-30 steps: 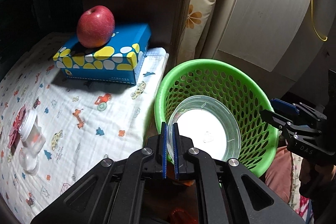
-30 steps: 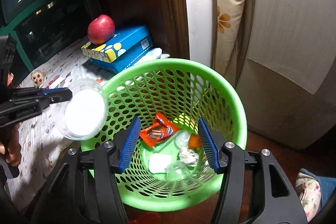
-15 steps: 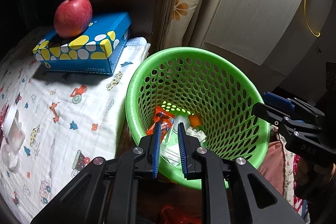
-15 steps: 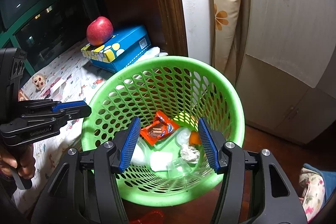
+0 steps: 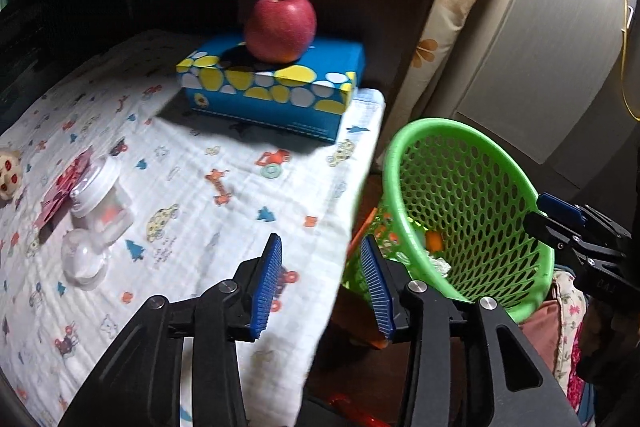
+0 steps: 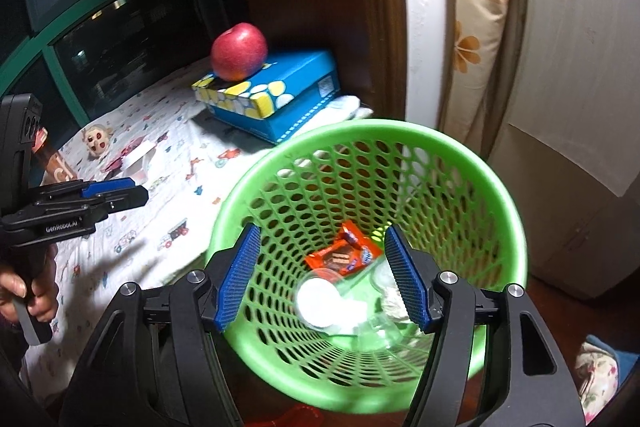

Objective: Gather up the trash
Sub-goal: 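Move both open tools back over the bed toward the pink wrapper, then grasp the pink wrapper with the left tool while the right tool grasps the white-lidded cup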

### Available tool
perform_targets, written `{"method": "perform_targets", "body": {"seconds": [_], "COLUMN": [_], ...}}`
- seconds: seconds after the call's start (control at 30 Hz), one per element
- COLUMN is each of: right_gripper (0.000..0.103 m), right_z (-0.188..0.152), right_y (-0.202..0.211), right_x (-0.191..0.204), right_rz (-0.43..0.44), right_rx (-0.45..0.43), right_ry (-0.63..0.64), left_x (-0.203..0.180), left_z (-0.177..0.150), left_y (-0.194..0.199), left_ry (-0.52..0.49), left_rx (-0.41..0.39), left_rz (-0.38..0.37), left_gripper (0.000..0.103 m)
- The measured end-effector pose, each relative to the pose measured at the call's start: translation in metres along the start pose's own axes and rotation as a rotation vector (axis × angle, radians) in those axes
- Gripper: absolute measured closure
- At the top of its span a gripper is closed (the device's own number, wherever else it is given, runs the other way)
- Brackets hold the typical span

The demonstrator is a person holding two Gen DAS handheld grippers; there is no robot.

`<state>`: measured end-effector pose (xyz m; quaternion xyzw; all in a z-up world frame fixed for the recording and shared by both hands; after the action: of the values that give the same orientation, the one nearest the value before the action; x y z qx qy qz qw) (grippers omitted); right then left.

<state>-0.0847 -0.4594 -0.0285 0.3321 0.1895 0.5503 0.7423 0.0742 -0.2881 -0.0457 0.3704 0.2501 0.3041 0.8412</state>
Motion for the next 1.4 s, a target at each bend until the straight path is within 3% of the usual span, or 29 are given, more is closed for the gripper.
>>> {"method": "perform_targets", "body": {"seconds": [0.07, 0.43, 0.73, 1.4], "right_gripper": [0.037, 0.034, 0.033, 0.033], "right_z": [0.005, 0.031, 0.052, 0.079], "right_y": [-0.006, -0.041, -0.068, -0.137], "right_x": [0.013, 0.084, 0.137, 0.209], "right_rz": [0.017, 0.113, 0.182, 0.259], "right_rx": [0.004, 0.018, 0.031, 0.1], "right_ry": [0.02, 0.116, 0.173, 0.259], "left_x": [0.021, 0.152, 0.24, 0.305], "left_z": [0.0, 0.0, -0.007, 0.013], "left_y": [0.005, 0.032, 0.028, -0.038], "left_ry": [0.031, 0.215, 0.29, 0.192], "left_rx": [-0.011, -0.05, -0.026, 0.048], "left_rz": [0.035, 0.221, 0.335, 0.382], "left_gripper": [0.056, 0.055, 0.055, 0.058]}}
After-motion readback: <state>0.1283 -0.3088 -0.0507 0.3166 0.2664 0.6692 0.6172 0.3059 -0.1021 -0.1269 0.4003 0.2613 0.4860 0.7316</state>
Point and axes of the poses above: each gripper's, at about its wrist camera, not at the fingertips, and y roughly against the way its jaws point, x to its left, z to its top, the point moved 4 cm from there along -y, roughly the way its jaws point, and after that the axes turned 4 degrees about y, right-handed, at the moved point
